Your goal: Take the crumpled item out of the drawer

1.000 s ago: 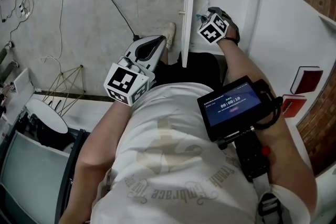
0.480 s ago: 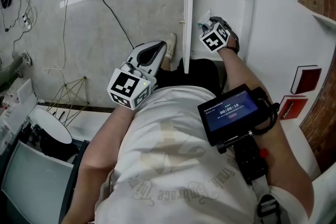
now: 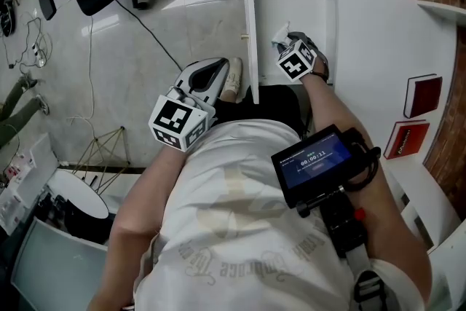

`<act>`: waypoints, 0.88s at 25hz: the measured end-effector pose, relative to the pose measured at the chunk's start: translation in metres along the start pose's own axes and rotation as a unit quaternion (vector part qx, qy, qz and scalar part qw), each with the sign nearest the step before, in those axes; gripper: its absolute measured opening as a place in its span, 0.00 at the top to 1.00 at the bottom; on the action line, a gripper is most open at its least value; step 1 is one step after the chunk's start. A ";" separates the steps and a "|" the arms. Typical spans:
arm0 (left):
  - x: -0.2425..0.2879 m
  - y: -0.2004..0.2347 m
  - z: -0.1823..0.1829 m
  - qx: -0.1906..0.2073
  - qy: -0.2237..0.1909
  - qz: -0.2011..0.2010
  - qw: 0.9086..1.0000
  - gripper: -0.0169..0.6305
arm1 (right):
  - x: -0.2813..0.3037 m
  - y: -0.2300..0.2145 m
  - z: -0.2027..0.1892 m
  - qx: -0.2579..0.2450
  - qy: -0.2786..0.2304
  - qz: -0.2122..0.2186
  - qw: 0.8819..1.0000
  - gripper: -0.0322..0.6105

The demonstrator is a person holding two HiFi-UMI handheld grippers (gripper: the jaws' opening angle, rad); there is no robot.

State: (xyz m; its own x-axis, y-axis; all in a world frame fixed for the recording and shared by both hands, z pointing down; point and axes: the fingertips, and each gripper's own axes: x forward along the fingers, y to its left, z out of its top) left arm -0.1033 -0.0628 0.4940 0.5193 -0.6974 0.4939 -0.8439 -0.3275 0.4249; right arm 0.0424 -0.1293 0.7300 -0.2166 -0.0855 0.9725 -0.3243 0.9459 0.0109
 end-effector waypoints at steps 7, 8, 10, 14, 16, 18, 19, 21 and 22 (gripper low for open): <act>-0.006 -0.006 0.004 0.011 -0.011 -0.004 1.000 0.94 | -0.016 0.007 -0.008 0.017 -0.012 -0.006 1.000 0.70; -0.006 -0.007 0.004 0.012 -0.013 -0.004 1.000 0.94 | -0.019 0.008 -0.009 0.019 -0.014 -0.007 1.000 0.70; -0.008 -0.010 0.003 0.013 -0.016 -0.006 1.000 0.94 | -0.024 0.009 -0.010 0.022 -0.019 -0.011 1.000 0.70; -0.015 -0.029 0.004 0.023 -0.022 -0.016 0.999 0.94 | -0.046 0.014 -0.015 0.030 -0.029 -0.024 0.999 0.70; -0.017 -0.039 0.005 0.029 -0.025 -0.022 0.999 0.94 | -0.056 0.018 -0.016 0.030 -0.036 -0.030 0.998 0.70; -0.012 -0.039 0.006 0.034 -0.028 -0.027 0.999 0.94 | -0.057 0.018 -0.015 0.031 -0.042 -0.033 0.998 0.70; -0.010 -0.039 0.007 0.036 -0.030 -0.029 0.998 0.94 | -0.057 0.019 -0.014 0.032 -0.044 -0.034 0.998 0.70; -0.009 -0.040 0.007 0.040 -0.031 -0.034 0.998 0.94 | -0.060 0.023 -0.013 0.032 -0.048 -0.034 0.998 0.70; -0.009 -0.041 0.007 0.042 -0.032 -0.036 0.998 0.94 | -0.061 0.025 -0.013 0.033 -0.051 -0.035 0.998 0.70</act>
State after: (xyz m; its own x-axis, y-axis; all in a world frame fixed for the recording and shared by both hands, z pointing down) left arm -0.0743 -0.0478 0.4665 0.5720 -0.7080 0.4140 -0.8141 -0.4289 0.3915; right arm 0.0591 -0.0964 0.6738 -0.2823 -0.1841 0.9415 -0.4003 0.9145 0.0588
